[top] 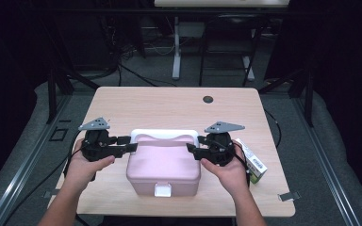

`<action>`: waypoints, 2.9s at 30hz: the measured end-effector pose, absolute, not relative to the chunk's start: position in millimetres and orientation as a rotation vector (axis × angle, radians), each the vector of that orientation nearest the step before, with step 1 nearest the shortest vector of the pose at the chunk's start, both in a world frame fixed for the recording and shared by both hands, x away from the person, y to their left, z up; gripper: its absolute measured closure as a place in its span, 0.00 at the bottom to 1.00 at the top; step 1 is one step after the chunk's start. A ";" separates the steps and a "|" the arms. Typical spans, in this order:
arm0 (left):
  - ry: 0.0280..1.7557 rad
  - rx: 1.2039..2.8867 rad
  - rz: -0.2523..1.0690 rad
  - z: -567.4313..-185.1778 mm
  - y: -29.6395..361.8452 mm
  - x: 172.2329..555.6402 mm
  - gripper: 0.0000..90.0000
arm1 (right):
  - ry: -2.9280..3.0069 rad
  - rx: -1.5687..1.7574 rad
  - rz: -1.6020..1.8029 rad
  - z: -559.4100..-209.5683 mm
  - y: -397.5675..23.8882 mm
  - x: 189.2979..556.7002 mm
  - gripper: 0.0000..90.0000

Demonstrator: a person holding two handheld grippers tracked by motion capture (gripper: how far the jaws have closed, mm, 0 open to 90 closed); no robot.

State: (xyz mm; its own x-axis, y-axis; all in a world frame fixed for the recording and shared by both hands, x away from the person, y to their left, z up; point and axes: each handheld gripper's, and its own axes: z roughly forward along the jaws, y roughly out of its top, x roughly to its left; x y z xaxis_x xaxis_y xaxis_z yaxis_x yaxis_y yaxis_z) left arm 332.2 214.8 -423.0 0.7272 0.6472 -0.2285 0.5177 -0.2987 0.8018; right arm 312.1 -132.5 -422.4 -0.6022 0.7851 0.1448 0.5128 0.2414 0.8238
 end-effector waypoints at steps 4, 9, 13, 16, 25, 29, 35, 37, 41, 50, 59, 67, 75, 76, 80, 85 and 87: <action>0.870 1.960 0.119 -427.6 213.7 332.5 0.61 | 2.221 1.215 1.296 -425.5 -134.2 311.3 0.57; 0.862 1.956 0.100 -429.9 212.7 331.6 0.64 | 2.218 1.241 1.296 -429.5 -137.6 311.7 0.59; 0.847 1.973 0.097 -431.7 207.7 330.2 0.66 | 2.221 1.235 1.297 -429.5 -137.8 310.6 0.62; 0.832 1.986 0.098 -433.9 204.5 329.9 0.69 | 2.223 1.226 1.301 -428.8 -137.8 309.6 0.66; 0.845 1.974 0.130 -432.5 208.2 329.3 0.73 | 2.243 1.204 1.339 -428.7 -137.1 308.9 0.69; 0.867 1.965 0.174 -429.8 214.8 329.5 0.72 | 2.219 1.226 1.327 -429.1 -140.5 310.0 0.67; 0.912 1.968 0.218 -432.9 220.7 333.1 0.69 | 2.206 1.267 1.311 -432.8 -142.9 313.6 0.61; 0.923 1.957 0.215 -435.8 221.9 335.0 0.68 | 2.203 1.288 1.299 -436.7 -142.4 315.9 0.58; 0.933 1.958 0.203 -439.6 221.6 337.5 0.64 | 2.203 1.298 1.297 -440.5 -142.7 318.8 0.56; 0.929 1.938 0.150 -447.8 218.1 341.9 0.62 | 2.222 1.323 1.353 -449.3 -142.3 324.1 0.57; 0.907 1.965 0.192 -446.0 214.8 337.9 0.68 | 2.237 1.278 1.328 -446.6 -136.3 319.0 0.64; 0.883 1.970 0.223 -438.0 214.8 330.1 0.72 | 2.222 1.237 1.312 -436.9 -133.5 307.9 0.67; 0.870 1.981 0.237 -435.8 215.0 327.7 0.77 | 2.236 1.215 1.291 -435.5 -133.2 304.6 0.69; 0.871 1.976 0.231 -436.9 215.2 328.5 0.77 | 2.231 1.224 1.305 -437.5 -134.2 306.1 0.70; 0.878 1.980 0.211 -443.0 214.4 331.5 0.78 | 2.237 1.229 1.297 -439.8 -134.3 307.3 0.71; 0.876 1.981 0.205 -444.8 214.6 332.2 0.79 | 2.261 1.238 1.299 -443.7 -136.0 310.0 0.73; 0.878 1.979 0.197 -445.5 214.3 332.1 0.79 | 2.262 1.248 1.328 -445.4 -137.9 311.4 0.74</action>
